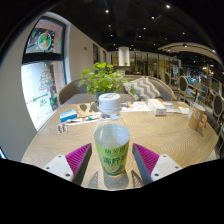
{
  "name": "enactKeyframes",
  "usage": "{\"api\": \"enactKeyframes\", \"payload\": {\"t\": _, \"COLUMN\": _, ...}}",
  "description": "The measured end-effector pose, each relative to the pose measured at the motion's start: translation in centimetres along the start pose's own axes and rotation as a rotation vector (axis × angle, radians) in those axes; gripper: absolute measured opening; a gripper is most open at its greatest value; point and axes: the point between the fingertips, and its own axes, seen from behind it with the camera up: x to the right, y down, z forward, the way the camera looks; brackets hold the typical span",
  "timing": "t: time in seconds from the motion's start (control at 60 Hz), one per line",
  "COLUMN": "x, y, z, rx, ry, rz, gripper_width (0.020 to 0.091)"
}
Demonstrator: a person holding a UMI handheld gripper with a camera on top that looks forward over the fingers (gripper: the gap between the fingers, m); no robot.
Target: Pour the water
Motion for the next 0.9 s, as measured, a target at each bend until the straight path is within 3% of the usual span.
{"api": "enactKeyframes", "payload": {"t": 0.083, "x": 0.0, "y": 0.4, "z": 1.2, "rx": 0.018, "ry": 0.004, "rz": -0.021, "gripper_width": 0.0666}}
{"api": "enactKeyframes", "payload": {"t": 0.167, "x": 0.1, "y": 0.1, "z": 1.9, "rx": 0.047, "ry": -0.002, "rz": -0.031, "gripper_width": 0.0550}}
{"api": "enactKeyframes", "payload": {"t": 0.467, "x": -0.1, "y": -0.2, "z": 1.1, "rx": 0.053, "ry": -0.035, "rz": -0.035, "gripper_width": 0.0393}}
{"api": "enactKeyframes", "payload": {"t": 0.667, "x": -0.5, "y": -4.5, "z": -1.3, "rx": 0.078, "ry": -0.092, "rz": -0.011, "gripper_width": 0.0388}}
{"api": "enactKeyframes", "payload": {"t": 0.9, "x": 2.2, "y": -14.4, "z": -4.3, "rx": 0.142, "ry": -0.231, "rz": 0.211, "gripper_width": 0.0387}}
